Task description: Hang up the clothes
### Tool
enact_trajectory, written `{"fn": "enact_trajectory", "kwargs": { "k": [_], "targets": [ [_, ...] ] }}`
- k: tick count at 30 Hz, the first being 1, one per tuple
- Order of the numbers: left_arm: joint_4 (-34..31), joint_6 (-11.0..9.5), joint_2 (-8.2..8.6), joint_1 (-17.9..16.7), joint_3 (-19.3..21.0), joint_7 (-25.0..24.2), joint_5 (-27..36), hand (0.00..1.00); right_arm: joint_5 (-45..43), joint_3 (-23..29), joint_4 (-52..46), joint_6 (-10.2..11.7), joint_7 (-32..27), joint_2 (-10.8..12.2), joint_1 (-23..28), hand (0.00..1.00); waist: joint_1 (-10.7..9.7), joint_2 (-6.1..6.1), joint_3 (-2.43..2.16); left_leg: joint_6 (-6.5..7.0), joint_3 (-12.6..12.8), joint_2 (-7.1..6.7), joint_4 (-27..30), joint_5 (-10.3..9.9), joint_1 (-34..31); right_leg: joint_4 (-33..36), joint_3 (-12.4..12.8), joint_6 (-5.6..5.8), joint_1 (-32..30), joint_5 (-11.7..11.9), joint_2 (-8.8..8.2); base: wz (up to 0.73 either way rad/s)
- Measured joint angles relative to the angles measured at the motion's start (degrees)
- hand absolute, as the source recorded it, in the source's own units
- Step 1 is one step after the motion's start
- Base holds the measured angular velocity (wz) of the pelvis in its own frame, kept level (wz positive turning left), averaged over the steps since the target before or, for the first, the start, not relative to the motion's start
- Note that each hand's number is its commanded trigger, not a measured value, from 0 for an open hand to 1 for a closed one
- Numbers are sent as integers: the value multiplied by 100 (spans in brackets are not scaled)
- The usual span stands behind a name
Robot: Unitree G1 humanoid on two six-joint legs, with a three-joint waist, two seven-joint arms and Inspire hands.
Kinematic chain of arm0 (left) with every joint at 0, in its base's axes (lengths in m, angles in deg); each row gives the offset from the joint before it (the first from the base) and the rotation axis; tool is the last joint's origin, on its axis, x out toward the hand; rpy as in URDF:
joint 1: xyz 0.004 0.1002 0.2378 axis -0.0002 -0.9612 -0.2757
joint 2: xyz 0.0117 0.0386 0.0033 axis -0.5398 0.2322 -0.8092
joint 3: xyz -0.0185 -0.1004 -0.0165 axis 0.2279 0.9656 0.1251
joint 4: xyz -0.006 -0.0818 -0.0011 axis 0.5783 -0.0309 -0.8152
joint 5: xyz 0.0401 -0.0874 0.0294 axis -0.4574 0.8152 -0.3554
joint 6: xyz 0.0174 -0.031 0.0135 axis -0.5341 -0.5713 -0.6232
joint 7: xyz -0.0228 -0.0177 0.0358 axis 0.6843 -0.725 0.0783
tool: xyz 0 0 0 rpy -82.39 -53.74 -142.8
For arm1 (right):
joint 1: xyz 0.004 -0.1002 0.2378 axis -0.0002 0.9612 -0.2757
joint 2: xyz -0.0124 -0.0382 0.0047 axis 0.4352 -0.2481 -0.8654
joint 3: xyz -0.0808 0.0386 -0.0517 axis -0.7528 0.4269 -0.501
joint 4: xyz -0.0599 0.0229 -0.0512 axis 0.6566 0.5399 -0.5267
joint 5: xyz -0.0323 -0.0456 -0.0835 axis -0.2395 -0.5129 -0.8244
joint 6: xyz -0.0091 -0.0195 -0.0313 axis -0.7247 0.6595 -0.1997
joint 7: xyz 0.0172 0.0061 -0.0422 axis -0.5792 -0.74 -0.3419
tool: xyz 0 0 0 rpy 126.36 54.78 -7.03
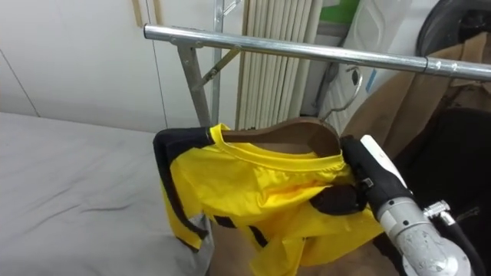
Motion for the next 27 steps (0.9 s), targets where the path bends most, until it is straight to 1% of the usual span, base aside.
{"fn": "enact_trajectory", "kwargs": {
  "k": [7,9,11,13,17,22,26,27],
  "targets": [
    [-116,2,1,-78,81,-15,23,0,101,5,512,-10,25,-66,-583,100,4,-59,-27,1,-24,-2,24,1,5,9,-2,-2,0,-2,-7,0],
    [-117,6,-1,-78,87,-31,23,0,223,5,869,-11,25,-89,-879,100,7,-93,-41,0,-37,-2,34,2,24,16,-19,-3,5,-1,-13,2],
    [-145,8,-5,-84,88,-34,23,0,296,4,1034,-12,24,-117,-971,100,25,-111,-47,-1,-51,-2,35,2,27,16,-34,-3,13,-1,-17,4],
    [-181,9,-6,-90,88,-35,23,0,298,4,1083,-15,24,-117,-992,100,51,-127,-40,-1,-68,-3,38,3,24,15,-49,-3,19,-1,-21,5],
    [-251,23,-31,-91,89,-36,19,0,298,1,1231,-15,24,-117,-1001,100,58,-171,-17,-3,-171,-9,60,5,17,15,-153,-9,62,-32,-52,12],
    [-291,14,-76,-92,116,-112,19,0,312,-2,1532,-20,33,-117,-1012,100,165,-214,8,-3,-198,-7,72,5,5,6,-185,-10,92,-35,-56,3],
    [-285,1,-84,-92,210,-129,16,0,722,-2,2105,-24,88,-120,-1202,100,197,-256,-6,-3,-211,-6,78,5,5,7,-194,-12,93,-38,-57,1],
    [-283,-7,-84,-93,249,-132,16,0,808,2,2207,-55,89,-120,-1217,100,215,-259,-9,-4,-210,-3,78,5,11,6,-200,-12,92,-38,-57,0]
  ]
}}
